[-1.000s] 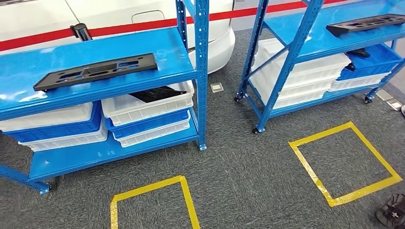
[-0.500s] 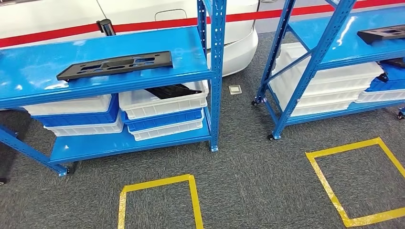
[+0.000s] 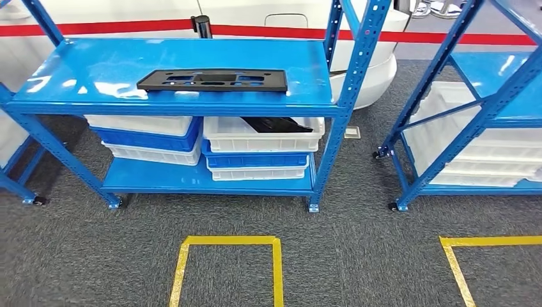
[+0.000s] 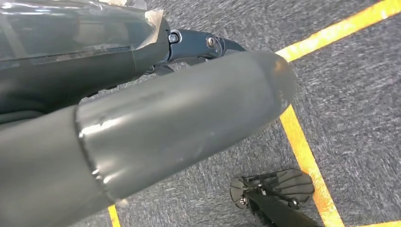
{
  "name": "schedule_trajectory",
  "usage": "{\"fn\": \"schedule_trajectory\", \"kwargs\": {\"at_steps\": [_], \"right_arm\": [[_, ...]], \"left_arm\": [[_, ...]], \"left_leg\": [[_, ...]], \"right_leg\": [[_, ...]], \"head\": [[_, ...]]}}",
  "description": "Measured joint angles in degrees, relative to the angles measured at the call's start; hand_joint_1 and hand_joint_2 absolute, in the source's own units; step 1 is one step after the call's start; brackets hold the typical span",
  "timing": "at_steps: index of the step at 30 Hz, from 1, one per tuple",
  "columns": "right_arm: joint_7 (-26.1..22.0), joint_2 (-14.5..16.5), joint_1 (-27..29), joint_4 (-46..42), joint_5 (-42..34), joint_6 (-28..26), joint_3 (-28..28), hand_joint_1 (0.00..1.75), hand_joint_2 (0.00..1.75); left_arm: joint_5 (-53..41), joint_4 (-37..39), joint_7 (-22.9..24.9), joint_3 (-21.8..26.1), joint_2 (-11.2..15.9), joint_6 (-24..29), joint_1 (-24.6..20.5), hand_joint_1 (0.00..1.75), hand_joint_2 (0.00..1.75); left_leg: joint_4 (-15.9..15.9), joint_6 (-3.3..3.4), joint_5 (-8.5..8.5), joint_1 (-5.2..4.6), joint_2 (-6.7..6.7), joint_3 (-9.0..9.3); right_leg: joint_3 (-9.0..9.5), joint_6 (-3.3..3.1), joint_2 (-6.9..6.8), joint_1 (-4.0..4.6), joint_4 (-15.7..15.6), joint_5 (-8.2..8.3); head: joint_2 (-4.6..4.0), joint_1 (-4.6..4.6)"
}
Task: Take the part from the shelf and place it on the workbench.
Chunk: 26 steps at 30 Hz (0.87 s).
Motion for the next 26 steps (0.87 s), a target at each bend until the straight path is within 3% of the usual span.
{"fn": "schedule_trajectory", "kwargs": {"at_steps": [1,3,5,7,8,10,12,14,15,16,17,19,20,21,24,25,26], "right_arm": [[-0.5,0.1,0.0,0.0,0.3,0.1,0.0,0.00,0.00],[-1.3,0.2,-0.1,0.0,0.7,0.1,0.0,0.00,0.00],[-1.6,0.3,-0.2,0.0,1.1,0.2,0.1,0.00,0.00],[-1.7,0.4,-0.5,0.0,1.3,0.3,0.1,0.00,0.00],[-1.8,0.4,-0.7,0.0,1.3,0.3,0.1,0.00,0.00],[-1.9,0.5,-0.8,0.0,1.3,0.3,0.1,0.00,0.00],[-2.1,0.5,-0.7,0.0,1.2,0.1,0.1,0.00,0.00],[-2.3,0.5,-0.5,0.0,1.2,0.1,0.1,0.00,0.00],[-2.4,0.5,-0.5,0.0,1.2,0.0,0.1,0.00,0.00],[-2.5,0.6,-0.5,0.0,1.2,-0.3,0.1,0.00,0.00],[-2.5,0.6,-0.6,0.0,1.2,-0.7,0.1,0.00,0.00],[-2.1,0.9,-0.8,0.0,1.2,-1.8,0.1,0.00,0.00],[-1.6,0.9,-0.9,0.0,1.3,-2.3,0.1,0.00,0.00],[-1.1,1.0,-1.0,0.0,1.4,-2.9,0.1,0.00,0.00],[0.1,1.2,-1.3,0.0,2.2,-4.0,0.1,0.00,0.00],[0.3,1.2,-1.3,0.0,2.5,-4.1,0.1,0.00,0.44],[0.4,1.2,-1.3,0.0,2.6,-4.2,0.1,0.00,0.58]], "left_arm": [[-0.1,0.0,0.0,0.0,0.0,0.0,0.0,0.00,0.00],[-0.3,0.0,0.1,0.0,-0.1,0.0,0.1,0.00,0.00],[-0.4,0.0,0.2,0.0,-0.2,0.0,0.0,0.00,0.87],[-0.4,0.0,0.3,0.0,-0.2,0.1,0.1,0.00,1.75],[-0.4,0.0,0.3,0.0,-0.2,0.1,0.1,0.00,1.75],[-0.5,0.0,0.3,0.0,-0.2,0.1,0.2,0.00,1.75],[-0.5,0.0,0.3,0.0,-0.2,0.1,0.0,0.00,1.75],[-0.6,0.0,0.3,0.0,-0.3,0.0,-0.1,0.00,1.75],[-0.6,0.0,0.3,0.0,-0.3,-0.1,-0.1,0.00,1.75],[-0.6,0.0,0.3,0.0,-0.3,-0.1,0.0,0.00,1.75],[-0.6,0.0,0.3,0.0,-0.3,-0.1,0.1,0.00,1.75],[-0.6,0.0,0.3,0.0,-0.3,-0.1,0.0,0.00,1.75],[-0.7,0.0,0.2,0.0,-0.3,-0.1,0.0,0.00,1.75],[-0.7,0.0,0.1,0.0,-0.3,-0.2,-0.1,0.00,1.75],[-0.7,0.0,0.0,0.0,-0.4,-0.5,-0.1,0.00,1.75],[-0.7,0.0,0.0,0.0,-0.4,-0.6,-0.1,0.00,1.75],[-0.7,0.0,0.0,0.0,-0.4,-0.6,-0.1,0.00,1.75]], "left_leg": [[0.0,-0.06,-0.04,0.00,-0.88,0.06],[0.2,-0.32,-0.18,0.02,-2.48,0.16],[0.5,-0.91,-0.49,-0.21,-3.75,0.11],[0.6,-1.54,-0.68,-0.34,-4.60,-0.05],[0.7,-1.78,-0.69,-0.24,-4.73,-0.13],[2.3,-2.40,-1.69,-0.15,-2.56,-0.94],[8.0,-2.99,-4.82,-0.02,0.76,-3.84],[15.3,-3.43,-7.76,0.34,1.89,-7.86],[17.2,-3.58,-7.95,0.52,2.08,-9.03],[16.8,-3.70,-7.04,0.71,2.25,-9.08],[14.4,-3.73,-5.32,0.87,2.48,-7.97],[6.5,-3.53,-1.71,0.94,3.47,-3.82],[3.6,-3.35,-0.81,0.84,3.84,-2.26],[1.9,-3.12,-0.53,0.67,4.10,-1.32],[1.1,-2.18,-0.65,0.26,3.56,-0.85],[0.8,-1.78,-0.49,0.30,3.35,-0.65],[0.6,-1.54,-0.33,0.37,3.24,-0.50]], "right_leg": [[0.06,0.52,0.14,-0.01,-1.0,1.06],[2.86,1.53,1.53,-0.27,-8.3,4.95],[5.22,1.26,3.23,-0.30,-14.4,7.54],[5.78,0.09,3.28,0.04,-15.6,7.97],[5.98,-0.41,2.75,-0.12,-15.7,8.07],[6.46,-1.22,1.63,-0.44,-15.9,8.24],[6.63,-1.88,0.30,-0.49,-16.0,8.19],[6.67,-2.25,-1.05,-0.33,-16.0,7.97],[6.70,-2.31,-1.59,-0.30,-16.0,7.86],[6.78,-2.33,-2.00,-0.30,-16.0,7.76],[6.92,-2.26,-2.25,-0.33,-16.0,7.64],[7.23,-1.86,-2.67,-0.18,-15.9,7.33],[7.29,-1.55,-2.80,-0.01,-15.9,7.13],[7.30,-1.22,-2.92,0.18,-16.0,6.94],[7.65,-0.18,-3.09,0.32,-16.0,6.50],[7.44,-0.01,-2.66,0.27,-15.2,5.95],[7.44,0.13,-2.46,0.28,-14.8,5.70]], "head": [[0.00,0.02],[0.00,0.03],[0.01,0.05],[0.01,0.05],[0.01,0.04],[0.01,-0.12],[0.01,-0.45],[0.01,-0.56],[0.02,-0.56],[0.02,-0.56],[0.01,-0.57],[0.01,-0.58],[0.01,-0.52],[0.01,-0.49],[0.01,-0.40],[0.00,-0.35],[0.00,-0.36]]}}
